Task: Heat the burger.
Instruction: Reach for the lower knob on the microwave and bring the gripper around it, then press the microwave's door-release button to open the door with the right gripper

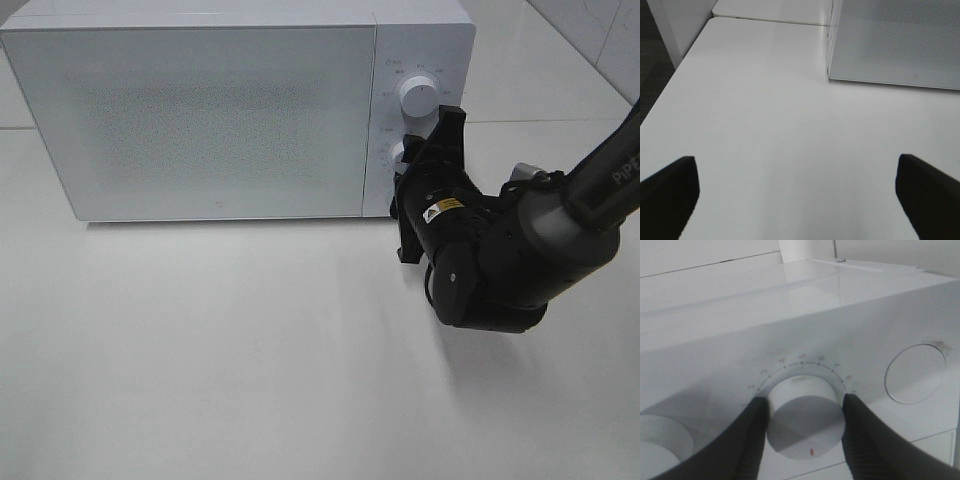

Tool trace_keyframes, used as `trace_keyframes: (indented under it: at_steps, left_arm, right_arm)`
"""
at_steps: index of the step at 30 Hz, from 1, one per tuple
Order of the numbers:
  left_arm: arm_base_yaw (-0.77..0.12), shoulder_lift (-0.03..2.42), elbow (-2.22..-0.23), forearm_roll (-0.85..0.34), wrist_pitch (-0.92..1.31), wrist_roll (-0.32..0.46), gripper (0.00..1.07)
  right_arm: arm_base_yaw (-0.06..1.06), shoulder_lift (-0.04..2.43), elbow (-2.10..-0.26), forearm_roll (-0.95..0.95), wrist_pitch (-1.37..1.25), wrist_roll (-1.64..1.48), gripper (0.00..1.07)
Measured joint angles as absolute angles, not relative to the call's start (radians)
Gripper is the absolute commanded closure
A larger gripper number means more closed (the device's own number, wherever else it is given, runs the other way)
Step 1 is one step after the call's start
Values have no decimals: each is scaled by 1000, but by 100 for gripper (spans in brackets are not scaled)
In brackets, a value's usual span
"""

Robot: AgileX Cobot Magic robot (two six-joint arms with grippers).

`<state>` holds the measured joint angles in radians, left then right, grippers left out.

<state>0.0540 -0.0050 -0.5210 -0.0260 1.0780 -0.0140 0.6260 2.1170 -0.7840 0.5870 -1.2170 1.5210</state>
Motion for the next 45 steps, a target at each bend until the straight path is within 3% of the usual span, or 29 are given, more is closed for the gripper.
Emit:
trace_keyframes:
  at_steps: [1, 6, 15, 24, 36, 45]
  left_arm:
    - [54, -5, -521, -26, 1078, -14, 6]
    - [54, -5, -521, -26, 1078, -14, 6]
    - [54, -5, -521, -26, 1078, -14, 6]
    - [54, -5, -521, -26, 1078, -14, 6]
    - [54, -5, -521, -26, 1078, -14, 6]
    - [54, -5, -521, -26, 1078, -14, 6]
  right_arm:
    - [626, 2117, -784, 587, -1217, 1521, 83]
    - [631, 2117, -791, 625, -1214, 1459, 63]
    - [638, 2117, -795, 650, -1201, 1437, 47]
    - [638, 2078, -766, 613, -1205, 1401, 45]
    - [634, 1933, -566, 465, -1160, 1312, 45]
    - [634, 1719, -478, 418, -942, 941, 45]
